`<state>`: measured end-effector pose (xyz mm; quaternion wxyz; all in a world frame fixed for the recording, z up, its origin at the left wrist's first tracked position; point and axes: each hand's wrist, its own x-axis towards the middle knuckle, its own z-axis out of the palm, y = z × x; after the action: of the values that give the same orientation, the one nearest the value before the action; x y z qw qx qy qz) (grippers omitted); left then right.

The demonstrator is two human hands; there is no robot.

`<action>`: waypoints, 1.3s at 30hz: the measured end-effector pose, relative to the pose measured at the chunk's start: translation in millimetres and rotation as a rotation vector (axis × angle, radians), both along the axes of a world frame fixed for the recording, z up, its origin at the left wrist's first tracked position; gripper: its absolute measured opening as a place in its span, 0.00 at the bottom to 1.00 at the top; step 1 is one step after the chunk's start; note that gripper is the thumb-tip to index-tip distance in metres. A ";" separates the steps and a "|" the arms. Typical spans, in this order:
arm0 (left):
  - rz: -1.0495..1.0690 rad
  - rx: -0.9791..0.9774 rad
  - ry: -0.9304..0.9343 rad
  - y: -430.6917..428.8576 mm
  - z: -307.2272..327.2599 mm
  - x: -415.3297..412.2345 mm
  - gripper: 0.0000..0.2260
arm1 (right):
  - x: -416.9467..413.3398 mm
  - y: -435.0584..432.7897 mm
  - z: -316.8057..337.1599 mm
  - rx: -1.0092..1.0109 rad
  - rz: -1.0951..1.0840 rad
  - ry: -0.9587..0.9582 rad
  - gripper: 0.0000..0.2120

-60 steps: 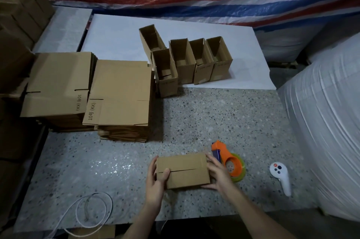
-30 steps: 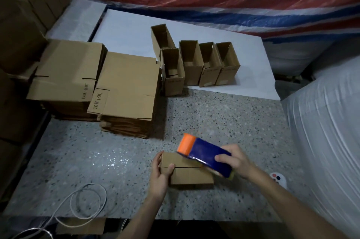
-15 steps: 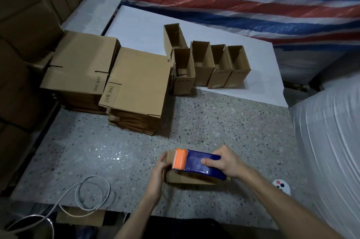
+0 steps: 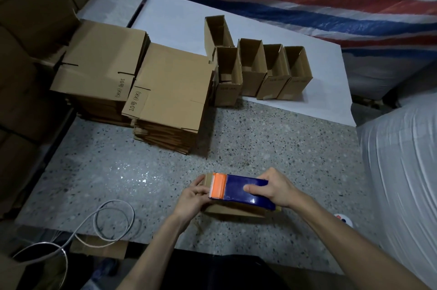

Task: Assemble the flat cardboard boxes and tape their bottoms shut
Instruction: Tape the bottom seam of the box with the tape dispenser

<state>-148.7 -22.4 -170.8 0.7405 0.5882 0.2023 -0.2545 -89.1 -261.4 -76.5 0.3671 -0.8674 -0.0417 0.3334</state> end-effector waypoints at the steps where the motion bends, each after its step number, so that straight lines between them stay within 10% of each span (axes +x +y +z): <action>1: 0.022 0.004 0.007 -0.9 3.1 0.9 0.12 | 1.1 1.7 1.1 -0.012 0.007 0.006 0.21; 39: 0.354 -0.374 0.160 35.2 -21.8 -48.0 0.10 | 10.4 1.4 11.7 -0.327 0.227 0.098 0.22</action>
<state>-196.7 12.9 -192.6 0.8509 0.3748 0.3092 -0.1997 -78.7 -260.0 -64.8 0.1830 -0.8880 -0.0664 0.4166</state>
